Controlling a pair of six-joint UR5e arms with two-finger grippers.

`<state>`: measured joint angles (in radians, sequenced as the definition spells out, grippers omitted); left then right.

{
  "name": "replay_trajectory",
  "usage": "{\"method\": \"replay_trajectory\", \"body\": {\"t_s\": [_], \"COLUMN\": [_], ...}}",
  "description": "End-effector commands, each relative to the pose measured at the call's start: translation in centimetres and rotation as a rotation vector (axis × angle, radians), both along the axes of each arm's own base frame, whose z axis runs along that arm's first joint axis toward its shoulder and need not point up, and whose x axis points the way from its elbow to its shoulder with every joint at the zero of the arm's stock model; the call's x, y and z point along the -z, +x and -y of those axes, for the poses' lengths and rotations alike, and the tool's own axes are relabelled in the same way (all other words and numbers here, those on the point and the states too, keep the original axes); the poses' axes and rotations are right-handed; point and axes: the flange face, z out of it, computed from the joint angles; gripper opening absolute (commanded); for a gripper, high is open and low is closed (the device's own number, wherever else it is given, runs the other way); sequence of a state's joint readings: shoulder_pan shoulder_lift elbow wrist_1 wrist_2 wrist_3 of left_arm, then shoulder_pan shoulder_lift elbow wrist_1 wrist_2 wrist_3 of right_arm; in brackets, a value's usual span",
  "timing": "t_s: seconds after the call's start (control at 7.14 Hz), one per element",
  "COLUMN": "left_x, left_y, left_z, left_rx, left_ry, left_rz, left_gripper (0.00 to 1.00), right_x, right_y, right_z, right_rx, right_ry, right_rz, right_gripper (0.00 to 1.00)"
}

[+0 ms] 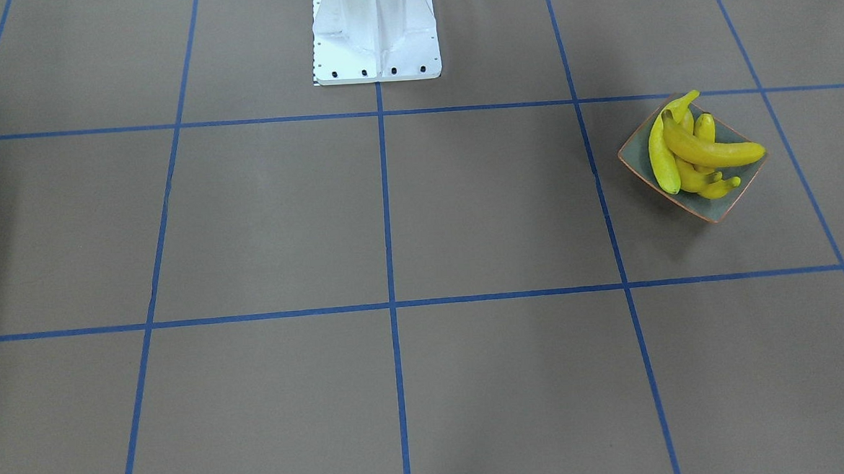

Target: Transfer all bananas from basket to plate

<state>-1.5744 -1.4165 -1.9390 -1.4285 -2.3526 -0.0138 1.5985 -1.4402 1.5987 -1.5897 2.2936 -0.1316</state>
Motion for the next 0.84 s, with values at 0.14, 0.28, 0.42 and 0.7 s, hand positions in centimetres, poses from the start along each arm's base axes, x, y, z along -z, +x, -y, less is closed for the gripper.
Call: {"method": "replay_trajectory", "body": {"t_s": [0.14,0.28,0.42,0.7], "left_x": [-2.2,-2.2,-2.2,-2.6], "left_y": [-1.4,-1.4,-1.4,-1.4], "left_z": [-0.8,-1.0,-1.1,-1.3], "left_rx": [-0.06,-0.058,-0.059,-0.06], "left_ry": [0.051,0.052,0.052,0.043], "left_rz": [-0.007,-0.008,-0.001,0.0], "left_gripper": [1.0,1.0,1.0,1.0], "right_x": [-2.9,-2.8,-2.7,-2.7], "right_y": [0.2,0.0,-0.1,-0.4], "right_z": [-2.0,-2.0,-2.0,-2.0], "right_rx": [-0.043,-0.054,-0.051,-0.045], "right_ry": [-0.075,-0.05,-0.046,-0.044], "right_rz": [-0.01,-0.005,-0.005,-0.004], "right_gripper": [1.0,1.0,1.0,1.0]}}
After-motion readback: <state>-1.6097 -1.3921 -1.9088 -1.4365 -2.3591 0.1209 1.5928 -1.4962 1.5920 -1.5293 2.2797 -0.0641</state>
